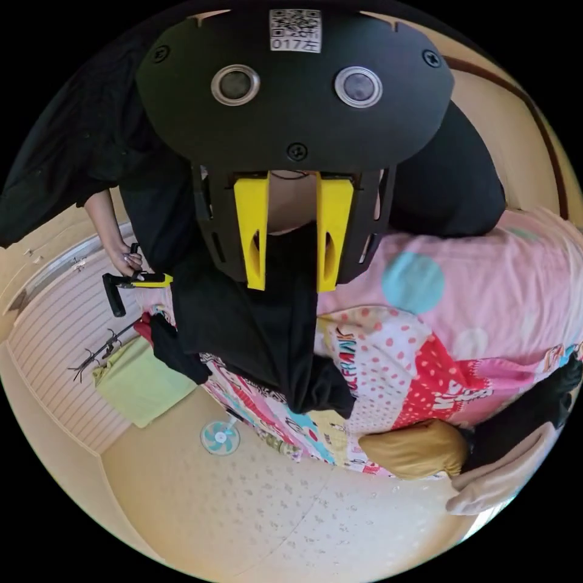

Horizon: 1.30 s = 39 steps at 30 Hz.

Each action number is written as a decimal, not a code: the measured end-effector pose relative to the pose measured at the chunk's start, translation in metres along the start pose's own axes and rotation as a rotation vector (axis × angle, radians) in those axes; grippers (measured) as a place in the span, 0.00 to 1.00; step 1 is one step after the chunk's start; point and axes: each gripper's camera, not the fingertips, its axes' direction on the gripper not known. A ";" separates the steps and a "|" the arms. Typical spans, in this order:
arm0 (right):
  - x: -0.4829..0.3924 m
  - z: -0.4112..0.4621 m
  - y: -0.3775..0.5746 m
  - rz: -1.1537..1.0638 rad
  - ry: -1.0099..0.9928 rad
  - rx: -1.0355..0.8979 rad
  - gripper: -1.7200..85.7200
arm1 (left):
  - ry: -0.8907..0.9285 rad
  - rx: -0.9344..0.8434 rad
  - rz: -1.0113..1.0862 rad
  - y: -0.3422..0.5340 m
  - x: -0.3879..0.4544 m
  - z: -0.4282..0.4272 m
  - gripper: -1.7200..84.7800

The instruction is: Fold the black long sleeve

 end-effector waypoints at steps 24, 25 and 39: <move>0.073 -0.033 -0.015 0.216 -0.195 0.226 0.10 | -0.201 -0.078 0.044 0.019 0.052 0.018 0.16; 0.075 -0.034 -0.016 0.215 -0.207 0.220 0.08 | -0.247 -0.090 0.048 0.017 0.055 0.027 0.15; 0.077 -0.128 0.040 0.083 -0.217 0.406 0.08 | 0.108 -0.039 0.253 0.078 0.064 -0.165 0.02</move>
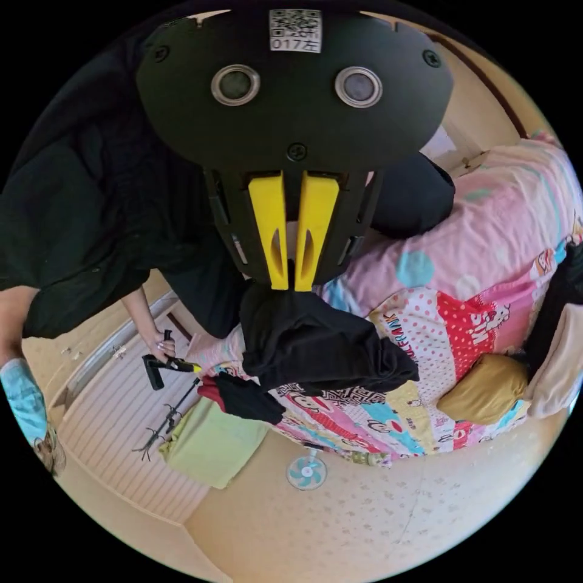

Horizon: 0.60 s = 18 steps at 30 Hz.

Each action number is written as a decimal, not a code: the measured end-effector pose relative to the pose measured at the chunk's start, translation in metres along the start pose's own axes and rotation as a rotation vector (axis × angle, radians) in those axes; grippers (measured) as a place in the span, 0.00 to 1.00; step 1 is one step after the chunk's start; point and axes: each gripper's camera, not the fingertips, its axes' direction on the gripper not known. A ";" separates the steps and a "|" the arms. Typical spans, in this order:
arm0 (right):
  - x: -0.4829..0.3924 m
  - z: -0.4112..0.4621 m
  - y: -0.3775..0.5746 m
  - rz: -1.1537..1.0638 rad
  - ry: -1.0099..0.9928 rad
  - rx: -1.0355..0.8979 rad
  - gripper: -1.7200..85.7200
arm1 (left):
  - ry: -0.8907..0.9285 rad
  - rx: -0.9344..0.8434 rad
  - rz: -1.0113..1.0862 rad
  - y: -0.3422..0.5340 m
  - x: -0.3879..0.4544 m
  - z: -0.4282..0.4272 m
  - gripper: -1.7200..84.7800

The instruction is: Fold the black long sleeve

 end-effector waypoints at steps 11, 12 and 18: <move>-0.030 0.137 -0.042 -0.186 0.129 -0.452 0.09 | 0.002 0.127 -0.114 -0.004 -0.014 -0.022 0.02; -0.033 0.128 -0.041 -0.208 0.094 -0.442 0.09 | -0.022 0.122 -0.098 -0.002 -0.009 -0.032 0.02; -0.045 0.027 -0.013 -0.424 -0.449 -0.430 0.07 | 0.219 0.114 0.090 0.025 0.005 -0.097 0.02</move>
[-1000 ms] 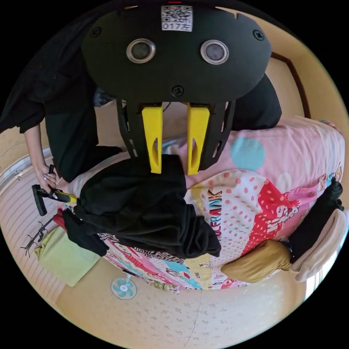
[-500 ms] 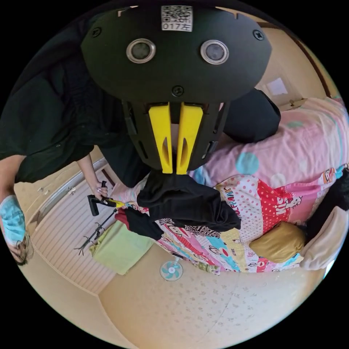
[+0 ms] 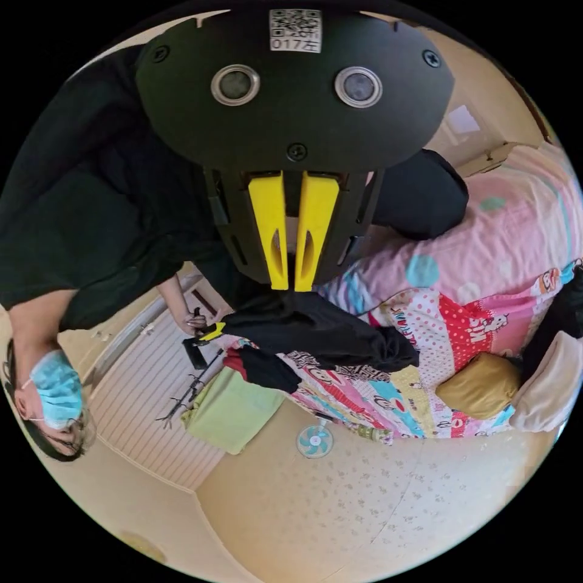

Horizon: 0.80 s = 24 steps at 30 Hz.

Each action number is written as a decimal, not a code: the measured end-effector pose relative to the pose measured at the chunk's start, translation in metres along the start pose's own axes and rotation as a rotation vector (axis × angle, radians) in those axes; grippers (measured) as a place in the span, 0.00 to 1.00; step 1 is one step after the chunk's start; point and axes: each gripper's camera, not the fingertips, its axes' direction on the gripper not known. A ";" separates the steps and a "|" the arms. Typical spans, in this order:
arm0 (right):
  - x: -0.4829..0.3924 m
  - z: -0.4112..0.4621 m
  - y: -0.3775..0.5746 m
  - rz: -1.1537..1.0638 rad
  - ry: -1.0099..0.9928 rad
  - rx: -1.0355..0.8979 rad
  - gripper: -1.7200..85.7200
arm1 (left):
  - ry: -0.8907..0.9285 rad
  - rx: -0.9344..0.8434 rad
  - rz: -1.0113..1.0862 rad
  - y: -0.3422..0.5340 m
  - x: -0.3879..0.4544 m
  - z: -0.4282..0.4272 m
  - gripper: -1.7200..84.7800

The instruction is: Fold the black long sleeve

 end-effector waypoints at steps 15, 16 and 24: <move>0.222 -0.092 -0.143 0.508 0.016 0.574 0.11 | -0.259 0.482 -0.290 -0.247 -0.228 0.018 0.16; 0.228 -0.082 -0.144 0.514 -0.005 0.553 0.12 | -0.280 0.398 -0.354 -0.259 -0.250 0.041 0.19; 0.205 -0.003 -0.109 0.403 0.203 0.392 0.13 | -0.307 0.204 -0.450 -0.176 -0.251 0.133 0.21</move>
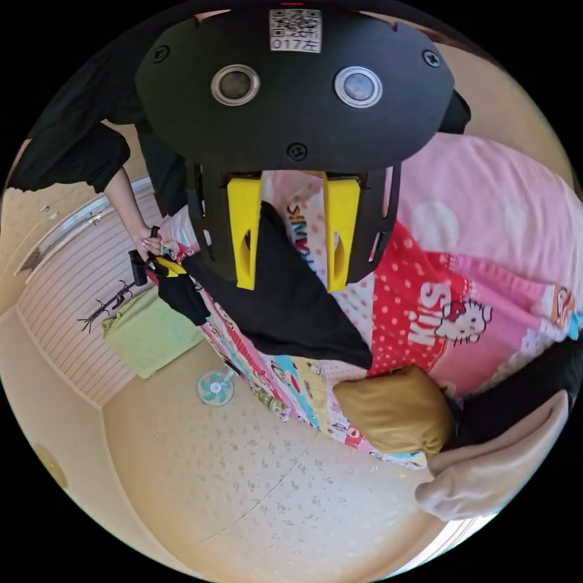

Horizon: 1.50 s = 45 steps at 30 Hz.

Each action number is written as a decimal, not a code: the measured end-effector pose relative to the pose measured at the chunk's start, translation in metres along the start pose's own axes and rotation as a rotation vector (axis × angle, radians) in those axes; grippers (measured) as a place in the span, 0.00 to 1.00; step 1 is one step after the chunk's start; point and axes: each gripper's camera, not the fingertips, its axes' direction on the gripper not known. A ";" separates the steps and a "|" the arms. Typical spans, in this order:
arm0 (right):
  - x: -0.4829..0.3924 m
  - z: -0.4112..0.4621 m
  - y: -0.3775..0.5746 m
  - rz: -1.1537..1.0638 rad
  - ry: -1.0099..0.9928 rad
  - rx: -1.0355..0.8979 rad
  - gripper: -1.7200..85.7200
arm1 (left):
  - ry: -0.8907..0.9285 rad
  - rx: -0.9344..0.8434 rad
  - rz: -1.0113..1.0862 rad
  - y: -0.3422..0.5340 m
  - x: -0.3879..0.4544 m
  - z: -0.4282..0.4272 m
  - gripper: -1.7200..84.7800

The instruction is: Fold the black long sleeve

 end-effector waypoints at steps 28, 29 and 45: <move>-0.036 -0.017 0.102 0.184 0.156 -0.238 0.05 | 0.197 -0.305 0.071 0.057 0.022 0.011 0.04; -0.040 -0.021 0.104 0.180 0.170 -0.224 0.06 | 0.183 -0.316 0.050 0.061 0.019 0.014 0.05; -0.098 0.080 -0.060 -0.016 0.553 -0.336 0.11 | -0.110 -0.242 0.011 -0.063 0.023 0.112 0.15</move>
